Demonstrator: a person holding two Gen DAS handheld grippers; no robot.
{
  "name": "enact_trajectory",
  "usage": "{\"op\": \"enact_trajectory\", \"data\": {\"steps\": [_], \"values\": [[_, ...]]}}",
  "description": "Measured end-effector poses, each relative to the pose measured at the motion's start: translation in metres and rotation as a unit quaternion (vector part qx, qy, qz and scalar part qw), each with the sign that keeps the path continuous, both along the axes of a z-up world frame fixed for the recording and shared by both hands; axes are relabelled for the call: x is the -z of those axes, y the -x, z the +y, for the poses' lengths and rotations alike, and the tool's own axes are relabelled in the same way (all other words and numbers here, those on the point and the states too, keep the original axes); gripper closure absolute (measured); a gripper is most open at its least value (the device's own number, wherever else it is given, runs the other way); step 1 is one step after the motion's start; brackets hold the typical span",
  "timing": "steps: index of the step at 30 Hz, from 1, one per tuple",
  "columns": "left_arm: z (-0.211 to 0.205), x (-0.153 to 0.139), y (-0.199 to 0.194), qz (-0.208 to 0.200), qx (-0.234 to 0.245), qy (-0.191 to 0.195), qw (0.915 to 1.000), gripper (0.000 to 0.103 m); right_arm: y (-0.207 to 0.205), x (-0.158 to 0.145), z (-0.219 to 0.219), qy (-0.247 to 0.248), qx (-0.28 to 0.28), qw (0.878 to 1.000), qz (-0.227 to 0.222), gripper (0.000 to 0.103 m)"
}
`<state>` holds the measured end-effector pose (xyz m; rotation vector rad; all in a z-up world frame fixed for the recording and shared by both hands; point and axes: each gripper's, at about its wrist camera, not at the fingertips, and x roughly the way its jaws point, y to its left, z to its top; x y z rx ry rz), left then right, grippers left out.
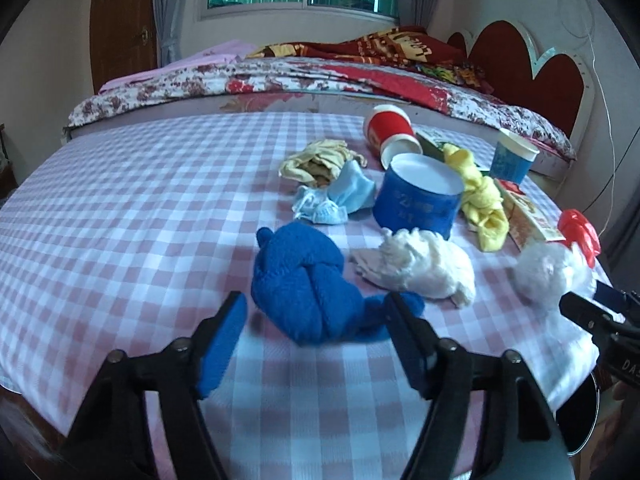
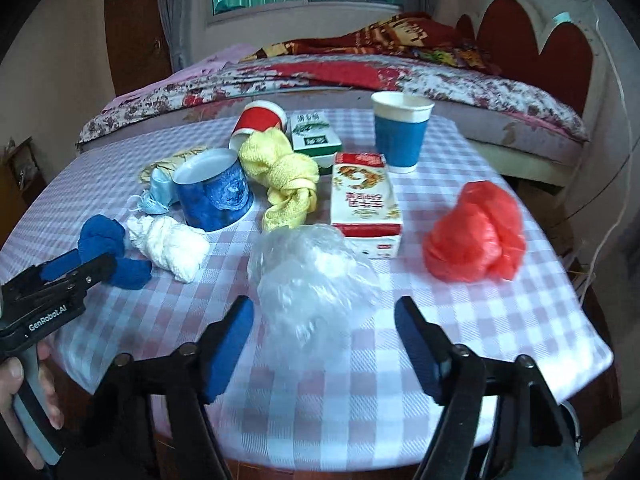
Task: Collect trash
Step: 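Grasp the blue sock with the left tool while the right tool grasps the clear plastic bag, then carry the blue sock and clear bag to the black bin and release both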
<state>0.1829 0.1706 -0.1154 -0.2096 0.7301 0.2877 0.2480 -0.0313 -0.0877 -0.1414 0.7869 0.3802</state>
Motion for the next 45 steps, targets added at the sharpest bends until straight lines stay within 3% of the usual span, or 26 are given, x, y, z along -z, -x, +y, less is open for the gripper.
{"op": "enact_trajectory", "data": {"steps": [3,4,7,12,18,23,31,39,45], "values": [[0.005,0.007,-0.007,0.009,0.003,0.015,0.9998,0.052,-0.007,0.006,0.004,-0.003,-0.005,1.0,0.016,0.056],[0.006,0.007,-0.007,0.007,0.004,0.015,0.9998,0.056,-0.008,0.008,0.005,-0.005,-0.008,1.0,0.018,0.068],[0.007,0.002,0.004,-0.011,0.005,0.018,0.9998,0.062,-0.002,0.006,0.003,-0.015,-0.015,1.0,0.015,0.081],[-0.012,-0.024,0.036,-0.054,0.022,0.007,0.9983,0.062,0.028,-0.016,-0.021,-0.036,-0.009,0.999,-0.019,0.083],[-0.077,-0.051,0.052,-0.085,0.105,-0.008,0.9907,0.062,0.066,-0.04,-0.081,-0.048,0.037,0.997,-0.056,0.083],[-0.157,-0.057,0.049,-0.089,0.213,-0.005,0.973,0.062,0.096,-0.048,-0.153,-0.047,0.095,0.992,-0.065,0.083],[-0.29,-0.047,0.048,-0.063,0.36,0.017,0.9307,0.062,0.142,-0.032,-0.265,-0.025,0.198,0.979,-0.044,0.083],[-0.377,-0.019,0.053,-0.017,0.439,0.028,0.8978,0.062,0.168,0.0,-0.334,-0.024,0.257,0.966,-0.006,0.083],[-0.41,0.013,0.029,0.023,0.464,0.031,0.8849,0.062,0.164,0.03,-0.357,-0.009,0.259,0.966,0.024,0.082]]}}
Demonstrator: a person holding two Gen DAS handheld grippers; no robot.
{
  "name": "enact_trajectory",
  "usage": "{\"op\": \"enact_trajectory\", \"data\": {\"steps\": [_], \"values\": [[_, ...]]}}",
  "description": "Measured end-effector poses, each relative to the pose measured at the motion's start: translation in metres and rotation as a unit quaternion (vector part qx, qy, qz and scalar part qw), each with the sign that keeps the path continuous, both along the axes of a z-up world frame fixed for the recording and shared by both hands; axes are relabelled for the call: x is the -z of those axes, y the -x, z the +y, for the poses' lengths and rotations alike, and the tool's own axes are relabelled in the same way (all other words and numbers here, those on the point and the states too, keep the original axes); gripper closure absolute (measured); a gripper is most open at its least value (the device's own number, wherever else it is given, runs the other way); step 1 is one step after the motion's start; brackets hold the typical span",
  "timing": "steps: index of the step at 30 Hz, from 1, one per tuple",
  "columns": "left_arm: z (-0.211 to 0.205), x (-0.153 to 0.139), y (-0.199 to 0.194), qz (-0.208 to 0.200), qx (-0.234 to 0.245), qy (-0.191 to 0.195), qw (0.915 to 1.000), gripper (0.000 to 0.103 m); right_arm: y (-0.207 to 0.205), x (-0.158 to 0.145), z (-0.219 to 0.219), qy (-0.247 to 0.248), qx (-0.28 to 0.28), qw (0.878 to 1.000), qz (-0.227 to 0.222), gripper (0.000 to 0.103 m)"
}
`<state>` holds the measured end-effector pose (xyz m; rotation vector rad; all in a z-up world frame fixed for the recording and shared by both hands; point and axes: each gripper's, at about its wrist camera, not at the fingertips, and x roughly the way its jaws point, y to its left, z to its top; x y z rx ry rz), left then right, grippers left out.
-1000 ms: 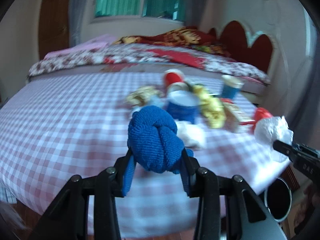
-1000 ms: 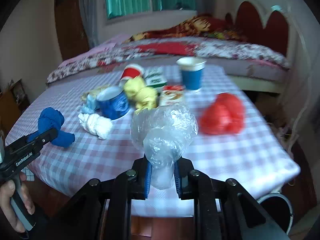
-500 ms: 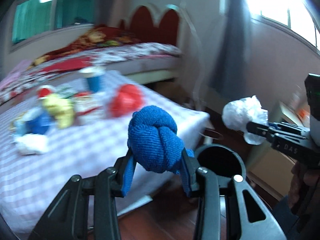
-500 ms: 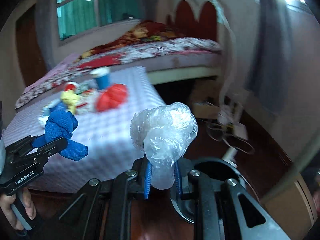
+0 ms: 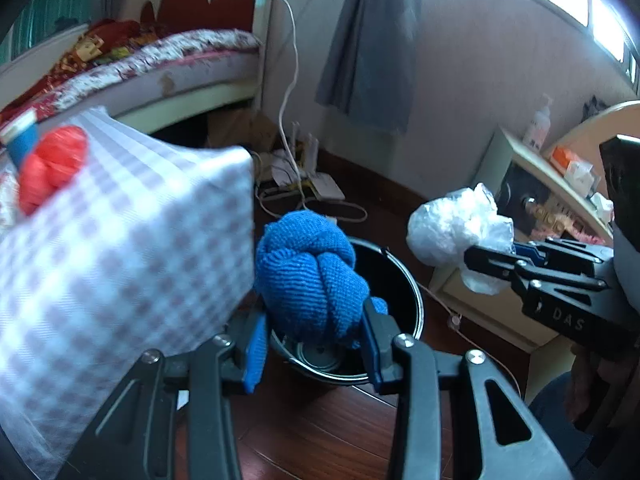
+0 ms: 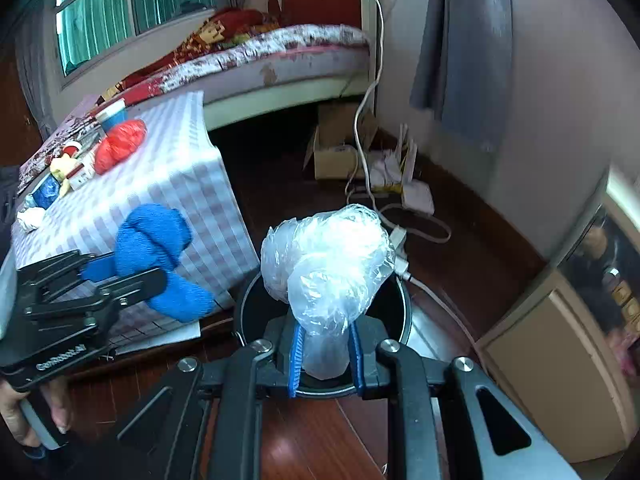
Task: Collect trash
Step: 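Carry the blue sock and clear bag to the black bin and release both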
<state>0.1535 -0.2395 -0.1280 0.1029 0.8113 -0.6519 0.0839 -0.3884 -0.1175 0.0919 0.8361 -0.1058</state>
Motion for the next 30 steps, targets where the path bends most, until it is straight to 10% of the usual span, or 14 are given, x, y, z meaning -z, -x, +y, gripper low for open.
{"op": "enact_trajectory", "data": {"steps": [13,16,17,19,20,30], "values": [[-0.043,0.07,-0.049,0.104,0.03,-0.017,0.994,0.061,-0.051,0.064,-0.042,-0.045,-0.037,0.996,0.072,0.082],[-0.047,0.076,-0.052,0.108,0.031,-0.02,0.9935,0.045,-0.065,0.075,-0.042,-0.057,-0.044,0.994,0.086,0.08],[-0.045,0.076,-0.053,0.104,0.028,-0.02,0.9939,0.018,-0.073,0.084,-0.045,-0.056,-0.044,0.992,0.104,0.066],[-0.036,0.075,-0.049,0.086,0.004,-0.022,0.996,0.001,-0.076,0.093,-0.055,-0.062,-0.024,0.991,0.112,0.022],[-0.034,0.076,-0.048,0.086,-0.001,-0.023,0.9961,0.001,-0.076,0.095,-0.063,-0.066,-0.01,0.992,0.109,0.016],[0.013,0.047,-0.023,0.047,-0.096,-0.06,0.9925,0.001,-0.052,0.071,-0.057,-0.04,0.051,0.995,0.074,0.001]]}}
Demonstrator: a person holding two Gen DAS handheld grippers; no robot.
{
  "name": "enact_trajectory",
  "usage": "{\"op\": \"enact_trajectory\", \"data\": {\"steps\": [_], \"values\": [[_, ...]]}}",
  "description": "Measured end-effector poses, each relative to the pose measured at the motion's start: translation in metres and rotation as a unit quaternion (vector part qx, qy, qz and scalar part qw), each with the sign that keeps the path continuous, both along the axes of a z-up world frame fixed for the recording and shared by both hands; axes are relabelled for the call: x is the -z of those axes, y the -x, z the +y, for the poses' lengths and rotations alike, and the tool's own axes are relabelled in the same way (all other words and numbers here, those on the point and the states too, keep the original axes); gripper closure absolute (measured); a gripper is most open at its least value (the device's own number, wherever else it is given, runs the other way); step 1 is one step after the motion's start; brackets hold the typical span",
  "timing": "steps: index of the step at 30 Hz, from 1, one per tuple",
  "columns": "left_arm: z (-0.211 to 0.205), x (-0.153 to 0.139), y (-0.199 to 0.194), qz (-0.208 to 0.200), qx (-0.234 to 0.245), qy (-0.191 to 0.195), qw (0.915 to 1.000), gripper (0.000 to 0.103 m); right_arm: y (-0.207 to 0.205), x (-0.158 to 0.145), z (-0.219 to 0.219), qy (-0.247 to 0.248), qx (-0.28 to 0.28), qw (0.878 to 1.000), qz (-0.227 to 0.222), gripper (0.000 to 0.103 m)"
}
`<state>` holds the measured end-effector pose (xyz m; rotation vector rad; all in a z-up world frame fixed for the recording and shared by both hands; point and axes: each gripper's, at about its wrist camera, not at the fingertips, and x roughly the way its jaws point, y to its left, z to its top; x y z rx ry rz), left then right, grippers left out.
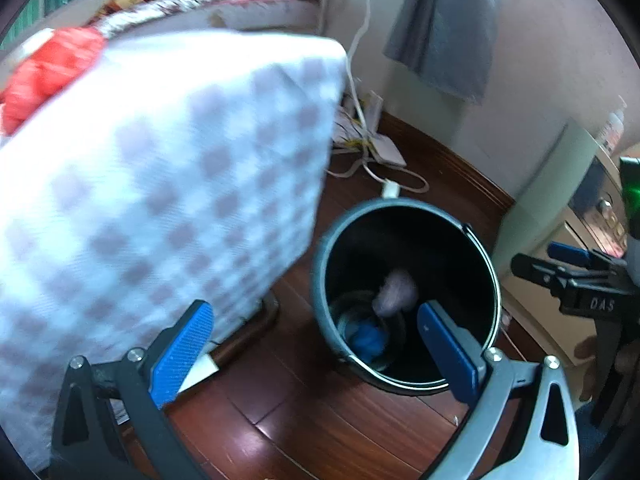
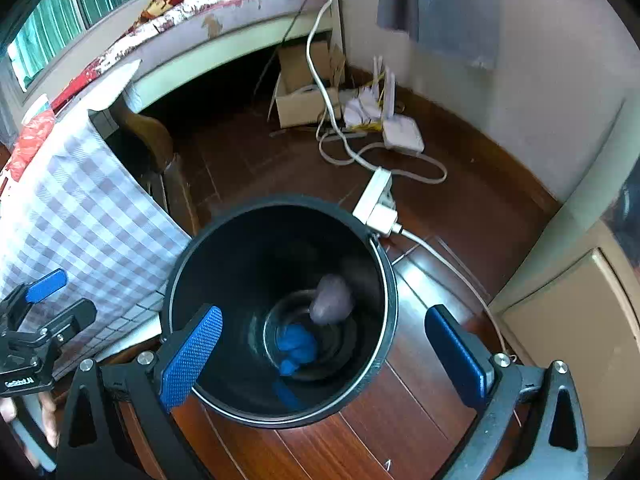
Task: Collect trash
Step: 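Carry the blue sock and clear bag to the black bin and release both, then grasp the white tissue with the left tool while the right tool grasps the red plastic bag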
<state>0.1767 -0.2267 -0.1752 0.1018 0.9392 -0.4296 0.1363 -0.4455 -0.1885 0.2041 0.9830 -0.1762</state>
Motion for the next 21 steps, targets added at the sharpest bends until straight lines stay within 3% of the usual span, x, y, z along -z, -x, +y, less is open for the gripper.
{"op": "enact_trajectory", "data": {"steps": [12,21], "values": [[0.054,-0.039,0.027,-0.036,-0.037,-0.002,0.9986,0.001,0.012,-0.025,0.068,0.007,-0.038,0.999,-0.019,0.001],[0.099,-0.067,0.039,-0.063,-0.079,0.01,0.9948,0.0,0.015,-0.065,0.124,0.007,-0.09,0.994,-0.06,0.001]]}}
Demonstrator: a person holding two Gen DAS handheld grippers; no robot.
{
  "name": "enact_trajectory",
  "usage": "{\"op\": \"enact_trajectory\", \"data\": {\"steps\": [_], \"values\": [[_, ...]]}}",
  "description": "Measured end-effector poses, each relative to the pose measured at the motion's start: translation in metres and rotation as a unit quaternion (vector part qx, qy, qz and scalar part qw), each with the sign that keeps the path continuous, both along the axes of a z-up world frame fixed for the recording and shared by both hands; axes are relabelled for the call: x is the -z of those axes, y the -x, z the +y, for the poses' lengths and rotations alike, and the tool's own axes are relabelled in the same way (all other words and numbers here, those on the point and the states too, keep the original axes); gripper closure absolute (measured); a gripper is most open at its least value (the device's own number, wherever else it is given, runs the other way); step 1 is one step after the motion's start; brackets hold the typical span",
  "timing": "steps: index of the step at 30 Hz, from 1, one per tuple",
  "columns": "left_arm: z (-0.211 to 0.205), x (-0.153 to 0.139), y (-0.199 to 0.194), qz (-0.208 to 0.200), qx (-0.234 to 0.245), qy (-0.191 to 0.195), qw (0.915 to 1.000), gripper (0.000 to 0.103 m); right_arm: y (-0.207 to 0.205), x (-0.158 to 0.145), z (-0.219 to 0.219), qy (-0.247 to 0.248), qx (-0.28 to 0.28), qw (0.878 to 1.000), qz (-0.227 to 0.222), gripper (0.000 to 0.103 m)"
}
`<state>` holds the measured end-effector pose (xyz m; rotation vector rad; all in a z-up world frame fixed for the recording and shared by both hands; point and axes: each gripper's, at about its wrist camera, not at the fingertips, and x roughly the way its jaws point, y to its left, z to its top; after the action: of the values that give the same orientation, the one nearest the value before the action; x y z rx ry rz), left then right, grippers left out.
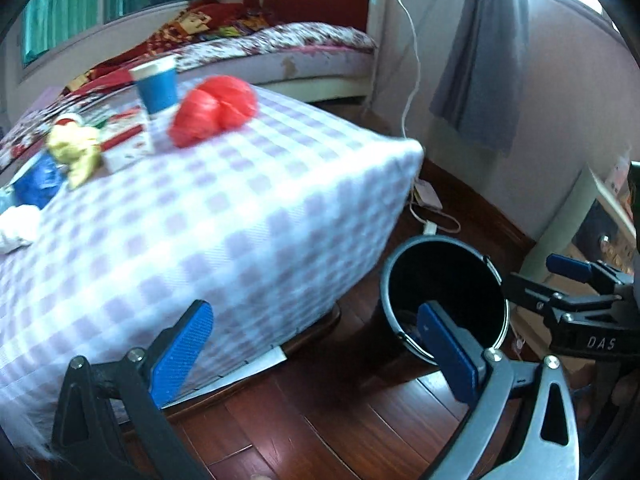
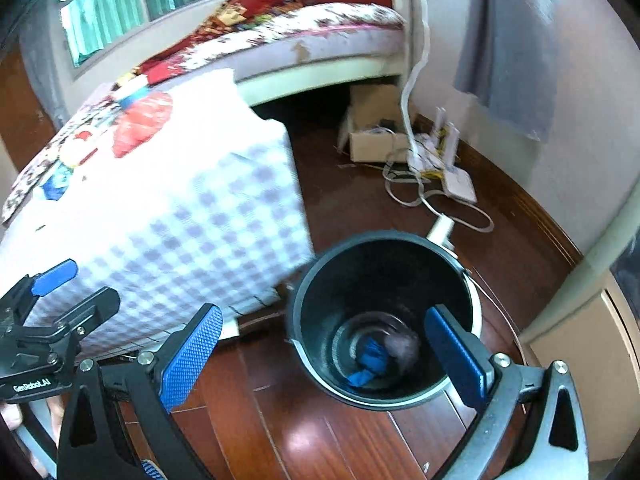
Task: Collect trash
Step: 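Grasp the white tissue with the left tool while the right tool grasps the red plastic bag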
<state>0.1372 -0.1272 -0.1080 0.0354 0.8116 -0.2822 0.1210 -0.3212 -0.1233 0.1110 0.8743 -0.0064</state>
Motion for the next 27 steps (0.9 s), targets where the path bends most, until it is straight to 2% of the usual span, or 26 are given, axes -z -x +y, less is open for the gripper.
{"op": "enact_trajectory", "data": {"steps": [7,10,15,20,23,27], "values": [[0.038,-0.015,0.007,-0.026,-0.05,0.016,0.9983,0.001,-0.007,-0.024,0.051,0.001,-0.051,0.998,-0.029,0.001],[0.058,-0.021,0.012,-0.039,-0.076,0.016,0.9962,0.001,-0.014,-0.033,0.077,-0.01,-0.084,0.996,-0.036,0.001],[0.099,-0.032,0.017,-0.061,-0.117,0.018,0.991,0.001,-0.026,-0.044,0.117,0.0,-0.121,0.991,-0.051,0.001],[0.144,-0.037,0.011,-0.078,-0.176,0.004,0.9813,0.001,-0.05,-0.043,0.15,0.004,-0.14,0.989,-0.052,0.001],[0.174,-0.036,-0.012,-0.081,-0.219,-0.018,0.9722,0.001,-0.076,-0.04,0.167,0.015,-0.149,0.988,-0.033,0.001],[0.207,-0.03,-0.044,-0.072,-0.256,-0.022,0.9636,0.001,-0.106,-0.044,0.179,0.027,-0.139,0.99,-0.025,0.001]]}}
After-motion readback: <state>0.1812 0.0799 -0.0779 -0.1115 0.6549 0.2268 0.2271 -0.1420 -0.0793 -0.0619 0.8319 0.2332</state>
